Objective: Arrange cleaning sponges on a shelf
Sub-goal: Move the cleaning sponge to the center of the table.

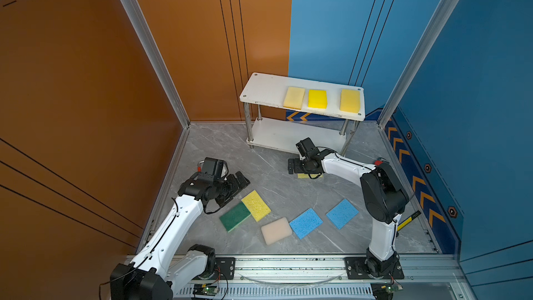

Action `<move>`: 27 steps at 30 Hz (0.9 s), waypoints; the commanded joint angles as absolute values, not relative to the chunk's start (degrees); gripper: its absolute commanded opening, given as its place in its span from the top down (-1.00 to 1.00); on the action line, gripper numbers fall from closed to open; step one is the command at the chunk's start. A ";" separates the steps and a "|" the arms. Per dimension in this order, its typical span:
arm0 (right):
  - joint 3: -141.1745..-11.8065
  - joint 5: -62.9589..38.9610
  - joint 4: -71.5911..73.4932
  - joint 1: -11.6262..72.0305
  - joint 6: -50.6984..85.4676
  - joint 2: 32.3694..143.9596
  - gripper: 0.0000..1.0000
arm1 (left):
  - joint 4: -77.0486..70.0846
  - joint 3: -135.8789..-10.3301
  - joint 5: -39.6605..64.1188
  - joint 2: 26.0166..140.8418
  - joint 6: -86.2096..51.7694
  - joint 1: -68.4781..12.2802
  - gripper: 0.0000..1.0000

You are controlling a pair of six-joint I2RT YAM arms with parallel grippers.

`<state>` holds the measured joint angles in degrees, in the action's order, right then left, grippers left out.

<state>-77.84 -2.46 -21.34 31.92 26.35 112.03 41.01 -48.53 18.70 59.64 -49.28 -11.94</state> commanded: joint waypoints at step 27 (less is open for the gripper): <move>-58.38 -13.99 -36.48 34.27 34.50 88.20 -1.00 | 37.27 -57.57 18.24 72.29 -43.59 -18.34 -0.96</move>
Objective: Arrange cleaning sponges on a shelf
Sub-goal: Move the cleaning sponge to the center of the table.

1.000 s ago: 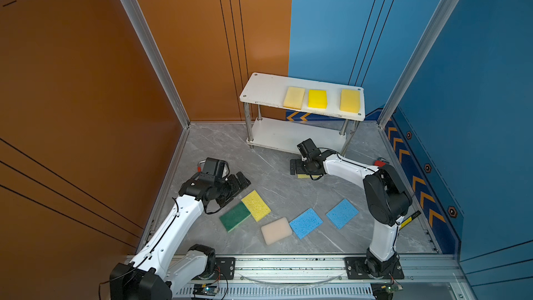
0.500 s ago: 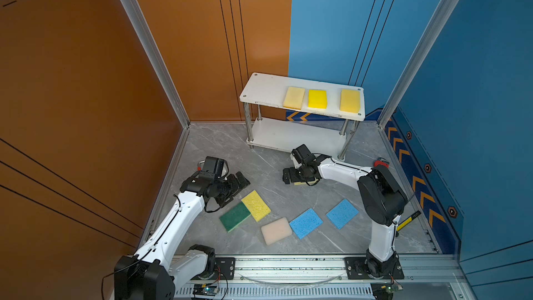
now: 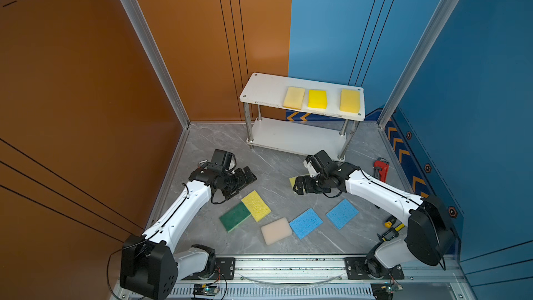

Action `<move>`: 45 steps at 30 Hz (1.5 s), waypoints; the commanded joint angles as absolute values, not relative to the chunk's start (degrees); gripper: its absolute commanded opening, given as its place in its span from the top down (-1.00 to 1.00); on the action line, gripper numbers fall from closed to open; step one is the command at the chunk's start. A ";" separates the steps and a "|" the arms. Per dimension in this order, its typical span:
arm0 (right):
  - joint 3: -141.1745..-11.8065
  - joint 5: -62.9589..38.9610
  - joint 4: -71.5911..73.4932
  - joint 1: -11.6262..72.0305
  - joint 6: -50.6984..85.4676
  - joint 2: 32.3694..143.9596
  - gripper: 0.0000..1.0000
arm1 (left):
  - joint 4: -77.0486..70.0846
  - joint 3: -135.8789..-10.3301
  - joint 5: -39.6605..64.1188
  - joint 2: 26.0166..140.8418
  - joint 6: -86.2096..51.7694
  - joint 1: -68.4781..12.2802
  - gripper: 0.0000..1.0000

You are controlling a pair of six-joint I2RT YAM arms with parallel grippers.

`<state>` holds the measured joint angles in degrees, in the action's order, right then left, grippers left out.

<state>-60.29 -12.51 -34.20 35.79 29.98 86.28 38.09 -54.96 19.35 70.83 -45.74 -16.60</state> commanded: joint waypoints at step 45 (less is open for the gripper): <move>-50.65 -14.85 -22.13 24.55 38.12 77.23 -1.00 | 36.48 -78.22 -2.81 100.76 -20.29 -44.75 -0.96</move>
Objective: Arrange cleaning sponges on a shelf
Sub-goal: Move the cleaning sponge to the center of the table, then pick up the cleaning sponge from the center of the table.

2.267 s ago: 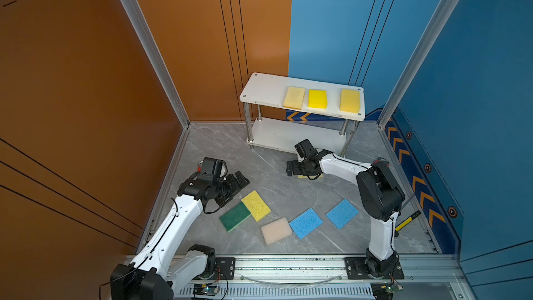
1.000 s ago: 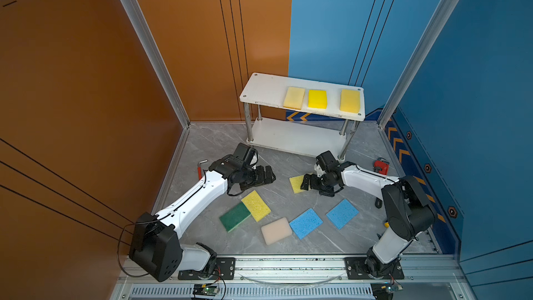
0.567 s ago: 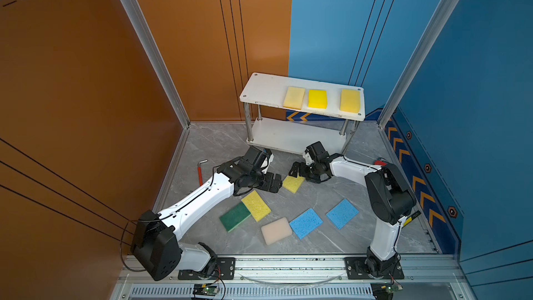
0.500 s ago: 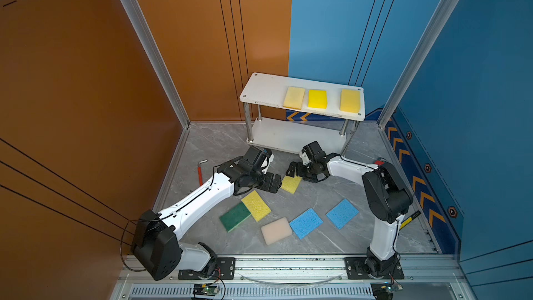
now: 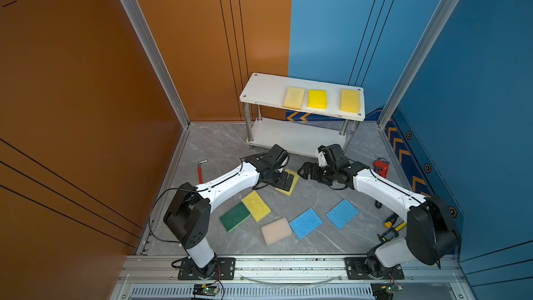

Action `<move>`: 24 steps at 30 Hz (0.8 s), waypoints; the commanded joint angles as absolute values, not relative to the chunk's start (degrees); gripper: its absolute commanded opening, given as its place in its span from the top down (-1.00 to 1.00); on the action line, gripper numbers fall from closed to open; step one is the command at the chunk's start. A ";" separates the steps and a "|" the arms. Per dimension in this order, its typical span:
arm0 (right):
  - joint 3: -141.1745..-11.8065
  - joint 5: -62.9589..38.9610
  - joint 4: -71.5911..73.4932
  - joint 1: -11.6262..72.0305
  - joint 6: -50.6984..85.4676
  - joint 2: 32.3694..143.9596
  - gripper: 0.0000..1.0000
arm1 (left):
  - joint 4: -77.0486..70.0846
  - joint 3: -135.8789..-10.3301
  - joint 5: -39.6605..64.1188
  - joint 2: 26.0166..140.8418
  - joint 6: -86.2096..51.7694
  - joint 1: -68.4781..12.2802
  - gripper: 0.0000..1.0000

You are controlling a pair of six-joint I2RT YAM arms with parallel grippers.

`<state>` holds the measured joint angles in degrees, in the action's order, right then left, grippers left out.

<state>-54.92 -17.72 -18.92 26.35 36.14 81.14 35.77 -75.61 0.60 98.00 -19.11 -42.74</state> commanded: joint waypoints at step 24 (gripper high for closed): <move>-38.23 -17.75 -25.75 15.30 41.65 55.83 -1.00 | 41.77 -86.49 -8.04 115.33 -17.40 -45.94 -0.96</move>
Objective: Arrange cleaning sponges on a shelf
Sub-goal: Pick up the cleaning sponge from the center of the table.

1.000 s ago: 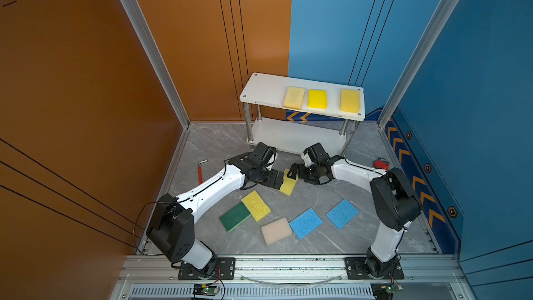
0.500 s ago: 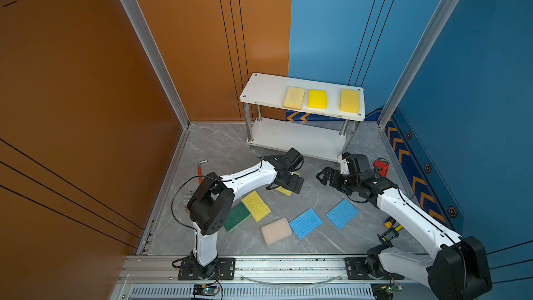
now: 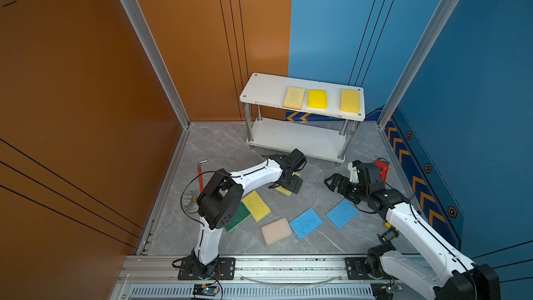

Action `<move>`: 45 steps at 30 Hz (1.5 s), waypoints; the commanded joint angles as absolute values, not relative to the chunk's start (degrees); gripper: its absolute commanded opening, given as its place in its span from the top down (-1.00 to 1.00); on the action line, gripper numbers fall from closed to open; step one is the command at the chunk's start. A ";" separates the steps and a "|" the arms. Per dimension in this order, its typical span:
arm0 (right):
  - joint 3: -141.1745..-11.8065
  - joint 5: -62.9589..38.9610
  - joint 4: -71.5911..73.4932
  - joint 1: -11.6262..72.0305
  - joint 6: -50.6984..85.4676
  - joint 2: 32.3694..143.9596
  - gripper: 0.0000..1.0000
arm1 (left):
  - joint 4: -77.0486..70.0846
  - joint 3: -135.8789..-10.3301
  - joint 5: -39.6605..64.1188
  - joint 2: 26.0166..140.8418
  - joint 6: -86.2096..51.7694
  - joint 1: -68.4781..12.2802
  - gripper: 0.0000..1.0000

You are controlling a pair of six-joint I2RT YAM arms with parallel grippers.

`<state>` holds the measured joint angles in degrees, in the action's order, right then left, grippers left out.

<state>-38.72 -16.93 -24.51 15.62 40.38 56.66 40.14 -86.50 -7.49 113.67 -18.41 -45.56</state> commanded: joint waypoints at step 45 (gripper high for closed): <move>-38.84 -17.14 -23.90 18.97 43.25 57.52 -1.00 | 42.70 -86.00 -6.28 119.26 -19.43 -44.74 -0.62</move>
